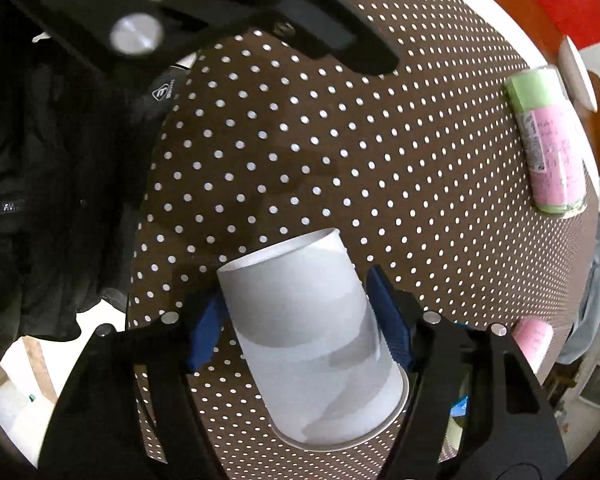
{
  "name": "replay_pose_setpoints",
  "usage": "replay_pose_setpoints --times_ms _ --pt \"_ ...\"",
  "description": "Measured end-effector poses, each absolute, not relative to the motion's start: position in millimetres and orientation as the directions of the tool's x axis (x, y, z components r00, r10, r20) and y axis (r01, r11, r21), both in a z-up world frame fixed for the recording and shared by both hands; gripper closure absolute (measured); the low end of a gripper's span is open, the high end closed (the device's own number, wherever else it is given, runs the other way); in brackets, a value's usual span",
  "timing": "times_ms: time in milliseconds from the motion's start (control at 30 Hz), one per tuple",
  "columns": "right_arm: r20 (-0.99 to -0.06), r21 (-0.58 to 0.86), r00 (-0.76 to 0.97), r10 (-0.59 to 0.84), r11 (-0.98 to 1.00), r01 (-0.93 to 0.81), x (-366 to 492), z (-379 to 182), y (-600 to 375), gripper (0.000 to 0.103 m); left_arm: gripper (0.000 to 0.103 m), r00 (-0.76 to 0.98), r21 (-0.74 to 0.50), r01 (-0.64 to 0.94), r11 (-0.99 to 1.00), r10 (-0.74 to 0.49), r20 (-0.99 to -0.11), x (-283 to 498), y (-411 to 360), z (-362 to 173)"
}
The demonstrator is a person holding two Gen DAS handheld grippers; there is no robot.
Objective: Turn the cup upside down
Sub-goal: 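Grasp the white cup with the right tool while the left tool releases it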
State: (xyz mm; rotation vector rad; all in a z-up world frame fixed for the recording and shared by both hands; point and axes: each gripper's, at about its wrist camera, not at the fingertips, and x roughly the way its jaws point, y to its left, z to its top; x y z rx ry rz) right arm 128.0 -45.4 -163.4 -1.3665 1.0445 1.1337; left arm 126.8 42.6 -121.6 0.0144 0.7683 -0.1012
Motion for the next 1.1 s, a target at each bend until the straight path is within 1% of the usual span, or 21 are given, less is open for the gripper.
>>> replay_pose_setpoints --times_ms 167,433,633,800,867,1000,1100 --pt "-0.987 -0.160 0.160 0.026 0.007 -0.987 146 -151 -46 0.039 0.021 0.717 -0.029 0.101 0.995 -0.092 -0.690 125 43 -121" --pt "-0.970 -0.085 0.146 0.195 0.289 -0.953 182 -104 -72 0.042 0.021 0.743 -0.017 0.120 0.993 -0.101 -0.661 120 38 -111" --pt "-0.926 0.017 0.178 0.333 0.508 -0.861 195 -78 -113 0.043 0.021 0.766 0.001 0.152 0.988 -0.117 -0.632 119 30 -100" --pt "-0.846 0.119 0.271 0.459 0.658 -0.744 191 -51 -150 0.043 0.021 0.778 0.018 0.187 0.982 -0.137 -0.613 115 21 -94" --pt "-0.814 0.127 0.323 0.483 0.690 -0.713 184 -44 -158 0.043 0.021 0.783 0.025 0.196 0.980 -0.141 -0.605 113 18 -91" --pt "-0.699 0.162 0.470 0.539 0.760 -0.630 153 -15 -179 0.043 0.021 0.797 0.031 0.207 0.978 -0.150 -0.585 107 13 -85" --pt "-0.608 0.189 0.569 0.553 0.797 -0.573 137 -9 -184 0.043 0.021 0.808 0.030 0.209 0.978 -0.155 -0.569 100 11 -82"
